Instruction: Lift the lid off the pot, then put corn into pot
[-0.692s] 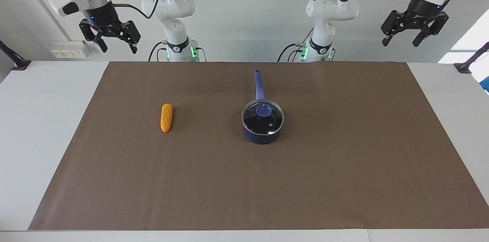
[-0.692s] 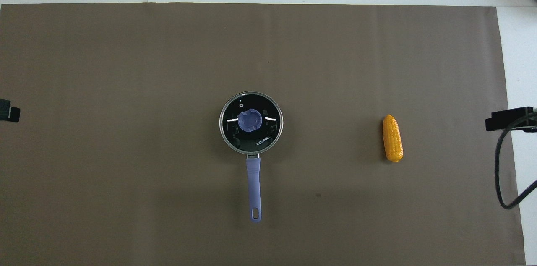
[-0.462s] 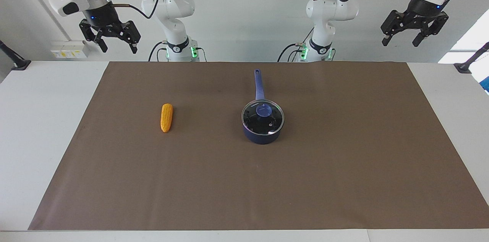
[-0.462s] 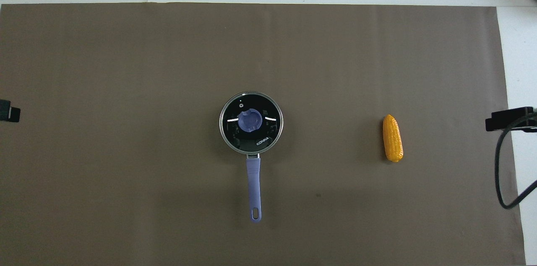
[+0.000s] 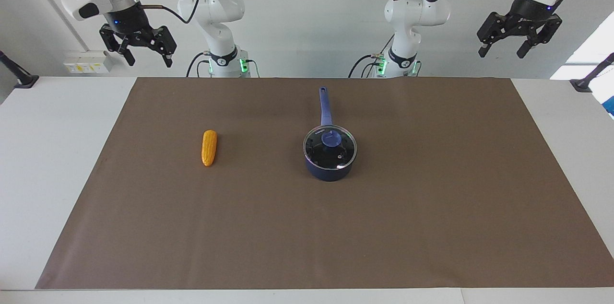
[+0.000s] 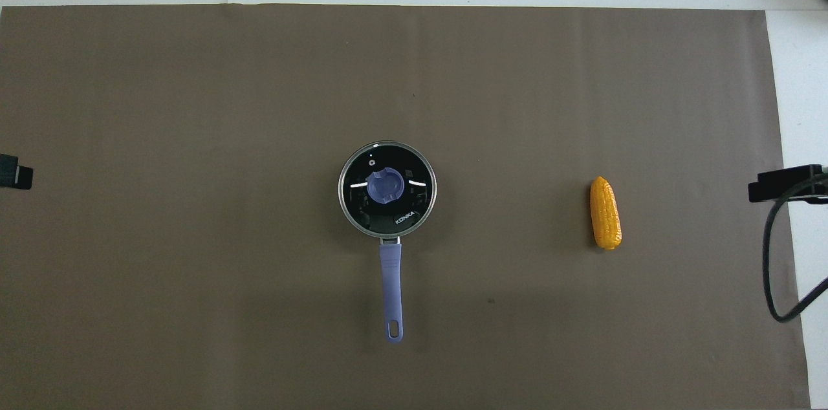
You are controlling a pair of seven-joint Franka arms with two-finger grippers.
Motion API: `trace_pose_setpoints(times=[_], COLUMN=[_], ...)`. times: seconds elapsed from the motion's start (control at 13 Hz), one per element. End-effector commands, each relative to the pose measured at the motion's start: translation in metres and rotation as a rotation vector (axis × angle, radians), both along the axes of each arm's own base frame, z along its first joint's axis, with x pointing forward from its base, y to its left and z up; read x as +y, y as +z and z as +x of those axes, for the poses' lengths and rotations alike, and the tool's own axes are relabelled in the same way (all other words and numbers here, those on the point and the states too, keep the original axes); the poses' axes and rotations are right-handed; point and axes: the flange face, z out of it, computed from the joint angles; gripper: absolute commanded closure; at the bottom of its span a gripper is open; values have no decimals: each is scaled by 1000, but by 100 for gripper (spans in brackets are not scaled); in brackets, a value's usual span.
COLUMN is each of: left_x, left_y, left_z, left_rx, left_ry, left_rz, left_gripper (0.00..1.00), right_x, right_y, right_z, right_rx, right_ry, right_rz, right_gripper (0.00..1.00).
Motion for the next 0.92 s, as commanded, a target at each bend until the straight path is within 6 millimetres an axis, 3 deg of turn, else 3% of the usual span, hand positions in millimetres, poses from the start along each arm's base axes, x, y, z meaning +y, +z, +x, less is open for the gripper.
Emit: trace_pose_setpoints(times=[0.0,0.85], left_x=[2,-6], left_y=[0,1], left_z=[-7,0], left_rx=[11,-33], left_ry=[11,-4], left_rz=[10,6], left_gripper=[0,0], right_x=[-3,-7], right_y=[-1,-2], right_z=[-5,-8], right_rx=[3,14], right_ry=[4,-4], right_rz=[-2,0], right_gripper=[0,0])
